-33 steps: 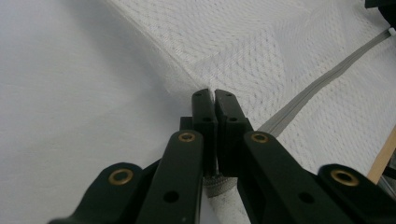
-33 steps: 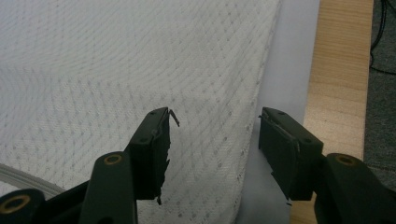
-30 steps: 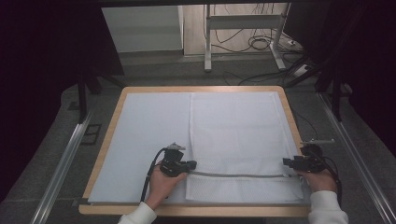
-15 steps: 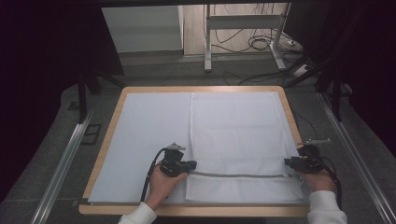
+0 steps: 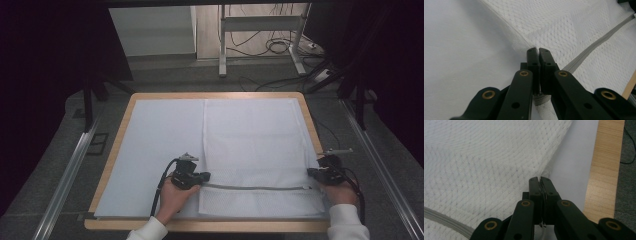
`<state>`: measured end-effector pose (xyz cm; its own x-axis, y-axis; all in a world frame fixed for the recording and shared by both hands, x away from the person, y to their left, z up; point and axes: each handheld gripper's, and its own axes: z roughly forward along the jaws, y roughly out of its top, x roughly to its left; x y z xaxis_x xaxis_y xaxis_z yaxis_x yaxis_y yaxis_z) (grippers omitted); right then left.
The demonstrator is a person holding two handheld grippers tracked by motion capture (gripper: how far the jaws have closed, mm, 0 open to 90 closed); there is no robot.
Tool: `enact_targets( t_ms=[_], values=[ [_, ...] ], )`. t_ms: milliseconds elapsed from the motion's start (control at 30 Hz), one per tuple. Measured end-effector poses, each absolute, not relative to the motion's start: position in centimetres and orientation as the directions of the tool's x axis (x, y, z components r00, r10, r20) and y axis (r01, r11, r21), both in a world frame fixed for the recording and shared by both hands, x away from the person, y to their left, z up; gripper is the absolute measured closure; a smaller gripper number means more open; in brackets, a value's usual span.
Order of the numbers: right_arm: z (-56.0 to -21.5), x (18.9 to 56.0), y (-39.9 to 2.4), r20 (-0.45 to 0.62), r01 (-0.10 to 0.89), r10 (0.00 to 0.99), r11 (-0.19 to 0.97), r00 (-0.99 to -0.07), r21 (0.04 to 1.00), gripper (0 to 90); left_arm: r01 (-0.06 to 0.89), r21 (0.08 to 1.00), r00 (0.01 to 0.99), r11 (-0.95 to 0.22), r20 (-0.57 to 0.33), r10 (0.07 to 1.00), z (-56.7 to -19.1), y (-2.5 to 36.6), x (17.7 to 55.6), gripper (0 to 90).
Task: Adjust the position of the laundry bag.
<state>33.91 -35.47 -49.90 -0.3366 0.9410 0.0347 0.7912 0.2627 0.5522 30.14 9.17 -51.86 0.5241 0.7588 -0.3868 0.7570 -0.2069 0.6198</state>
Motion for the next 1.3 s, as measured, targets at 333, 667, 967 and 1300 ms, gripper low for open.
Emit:
enact_targets(
  t_ms=[333, 667, 967, 1300],
  values=[
    [-49.9, 34.0, -35.5, 0.044, 0.784, 0.937, 0.263, -0.346, 0.562, 87.8, 0.757, 0.622, 0.518, -0.2, -0.386, 0.763, -51.9, 9.4, 30.2, 88.4],
    [-49.8, 33.9, -34.8, 0.047, 0.773, 0.928, 0.278, -0.369, 0.57, 87.7, 0.762, 0.618, 0.507, -0.193, -0.385, 0.771, -52.0, 10.2, 30.2, 88.4],
    [-49.8, 33.9, -34.1, 0.066, 0.758, 0.914, 0.29, -0.401, 0.584, 87.8, 0.765, 0.621, 0.491, -0.172, -0.389, 0.779, -51.9, 11.5, 29.9, 88.4],
    [-49.9, 33.9, -33.5, 0.077, 0.75, 0.908, 0.29, -0.412, 0.594, 87.7, 0.764, 0.624, 0.486, -0.164, -0.389, 0.782, -51.8, 12.3, 29.9, 88.4]
  ],
)
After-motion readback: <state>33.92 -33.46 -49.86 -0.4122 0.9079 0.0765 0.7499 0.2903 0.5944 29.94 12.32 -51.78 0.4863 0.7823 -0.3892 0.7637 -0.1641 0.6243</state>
